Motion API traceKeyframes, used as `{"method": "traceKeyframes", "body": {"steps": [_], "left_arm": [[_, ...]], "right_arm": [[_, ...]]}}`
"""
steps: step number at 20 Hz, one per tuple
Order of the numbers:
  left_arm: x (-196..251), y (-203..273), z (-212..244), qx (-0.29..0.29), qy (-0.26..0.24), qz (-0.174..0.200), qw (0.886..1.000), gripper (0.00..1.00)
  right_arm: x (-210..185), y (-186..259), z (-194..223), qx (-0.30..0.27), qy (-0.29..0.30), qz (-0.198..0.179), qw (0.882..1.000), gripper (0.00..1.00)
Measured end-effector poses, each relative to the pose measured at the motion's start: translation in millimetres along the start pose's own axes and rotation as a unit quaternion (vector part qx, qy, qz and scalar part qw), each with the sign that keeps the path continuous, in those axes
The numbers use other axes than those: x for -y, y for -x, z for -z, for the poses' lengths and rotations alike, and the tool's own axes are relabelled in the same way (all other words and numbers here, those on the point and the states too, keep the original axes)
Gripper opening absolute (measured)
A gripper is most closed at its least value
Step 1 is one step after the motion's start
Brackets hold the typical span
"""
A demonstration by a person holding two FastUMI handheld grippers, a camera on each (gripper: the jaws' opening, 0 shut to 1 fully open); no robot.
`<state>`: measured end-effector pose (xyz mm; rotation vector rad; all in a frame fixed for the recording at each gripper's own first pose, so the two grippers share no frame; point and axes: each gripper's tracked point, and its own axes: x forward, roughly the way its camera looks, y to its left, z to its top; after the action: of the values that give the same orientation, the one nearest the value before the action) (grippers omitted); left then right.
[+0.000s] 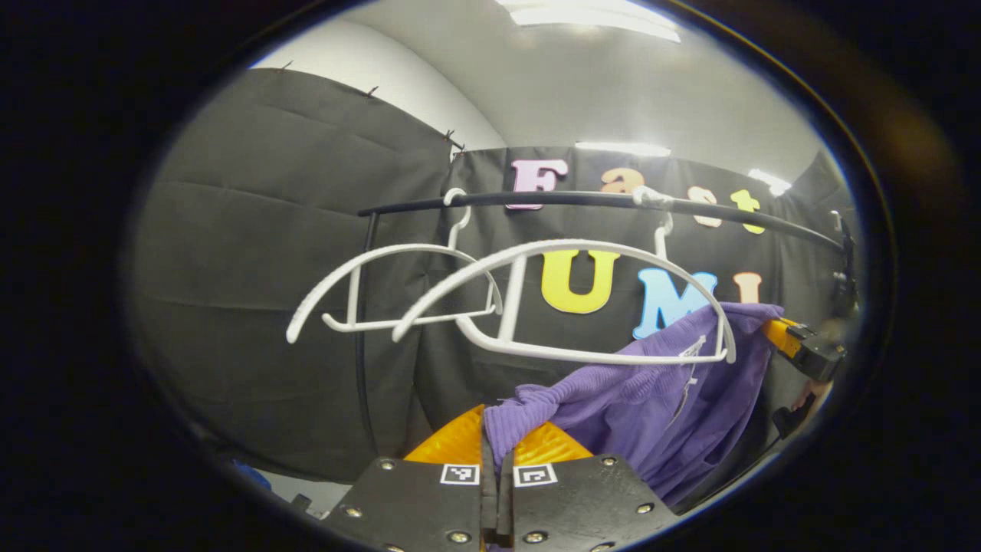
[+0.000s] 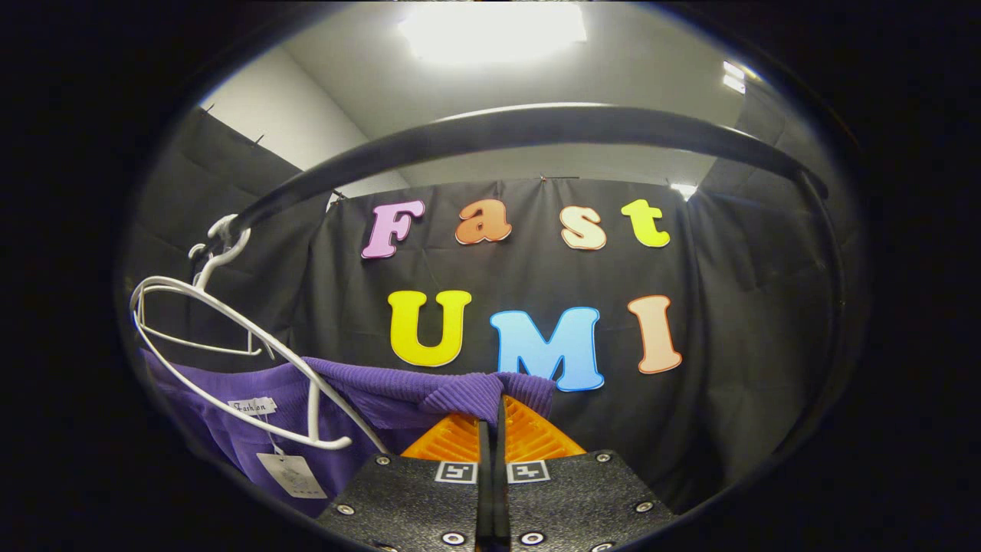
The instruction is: Grasp the clothes on the hanger with both hands and then place them into the laundry hamper below.
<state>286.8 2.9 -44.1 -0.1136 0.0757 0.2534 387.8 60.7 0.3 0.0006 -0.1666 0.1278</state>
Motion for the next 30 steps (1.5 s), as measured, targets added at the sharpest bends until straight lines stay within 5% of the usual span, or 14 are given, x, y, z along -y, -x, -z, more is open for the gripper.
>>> {"method": "traceKeyframes", "body": {"steps": [13, 19, 30], "left_arm": [[46.1, 1.3, 46.7, -0.049, -0.016, 0.029, 0.998, 0.01], [38.7, 37.5, 59.4, -0.057, -0.014, 0.094, 0.994, 0.01], [-11.2, 105.3, 74.5, -0.077, -0.008, 0.222, 0.972, 0.01]], "right_arm": [[27.7, 22.2, 46.1, -0.066, 0.013, 0.001, 0.998, 0.0], [14.6, 99.3, 39.1, -0.098, 0.029, 0.033, 0.994, 0.0], [-71.4, 254.9, 24.8, -0.135, 0.03, 0.075, 0.987, 0.0]]}}
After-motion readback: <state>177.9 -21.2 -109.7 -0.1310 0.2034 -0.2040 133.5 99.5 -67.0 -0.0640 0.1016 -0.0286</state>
